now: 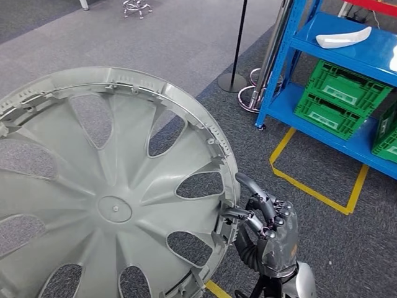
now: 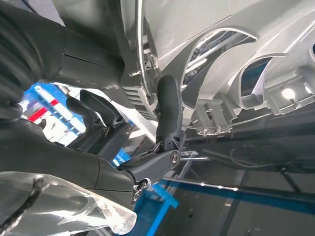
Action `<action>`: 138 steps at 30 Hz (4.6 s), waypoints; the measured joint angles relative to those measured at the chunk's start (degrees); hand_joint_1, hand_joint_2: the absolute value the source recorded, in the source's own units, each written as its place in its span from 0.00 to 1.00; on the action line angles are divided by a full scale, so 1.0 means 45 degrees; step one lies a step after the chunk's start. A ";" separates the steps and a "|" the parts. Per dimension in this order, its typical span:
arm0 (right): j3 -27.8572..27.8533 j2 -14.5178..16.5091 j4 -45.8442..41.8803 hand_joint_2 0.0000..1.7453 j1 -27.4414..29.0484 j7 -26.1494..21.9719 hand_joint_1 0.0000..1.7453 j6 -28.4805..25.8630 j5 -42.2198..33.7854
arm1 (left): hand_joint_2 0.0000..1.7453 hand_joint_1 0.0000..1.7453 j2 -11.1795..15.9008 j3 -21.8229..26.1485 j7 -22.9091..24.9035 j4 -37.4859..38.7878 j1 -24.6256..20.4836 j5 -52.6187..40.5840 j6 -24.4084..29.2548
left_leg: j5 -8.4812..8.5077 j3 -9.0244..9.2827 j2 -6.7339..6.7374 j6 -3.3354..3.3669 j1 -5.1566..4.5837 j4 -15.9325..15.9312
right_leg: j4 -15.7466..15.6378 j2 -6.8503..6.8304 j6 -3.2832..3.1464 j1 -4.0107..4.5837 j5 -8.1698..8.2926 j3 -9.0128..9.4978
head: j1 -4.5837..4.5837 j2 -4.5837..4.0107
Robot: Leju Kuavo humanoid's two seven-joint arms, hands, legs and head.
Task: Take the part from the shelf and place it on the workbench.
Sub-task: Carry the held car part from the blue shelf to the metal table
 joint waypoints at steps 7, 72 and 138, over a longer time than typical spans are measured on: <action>0.0000 0.0000 0.0002 1.00 0.0026 -0.0001 1.00 0.0001 -0.0002 | 1.00 0.00 -0.0013 0.0002 0.0000 0.0004 -0.0013 -0.0001 0.0001 | 0.0008 -0.0015 -0.0348 0.0056 -0.0045 0.0014 | 0.1438 0.0318 -0.0060 0.0018 -0.0334 -0.0784 | 0.0036 0.0000; -0.0075 0.0005 0.0019 1.00 0.0098 -0.0199 1.00 -0.0002 -0.0112 | 1.00 0.00 0.0005 0.0194 0.0031 0.0023 -0.0017 -0.0121 -0.0052 | 0.0013 -0.0124 -0.0936 -0.0068 -0.0077 0.0091 | -0.0928 0.0960 -0.0194 0.0018 0.0902 0.0222 | 0.0051 0.0000; -0.0146 0.0015 0.0024 1.00 0.0159 -0.0306 1.00 -0.0007 -0.0147 | 1.00 0.00 0.0015 0.0334 0.0029 0.0031 0.0014 -0.0221 -0.0076 | -0.0315 -0.0438 -0.0754 -0.0420 -0.0052 0.0600 | -0.1109 0.0589 -0.0454 -0.0004 0.0923 0.0358 | 0.0030 0.0000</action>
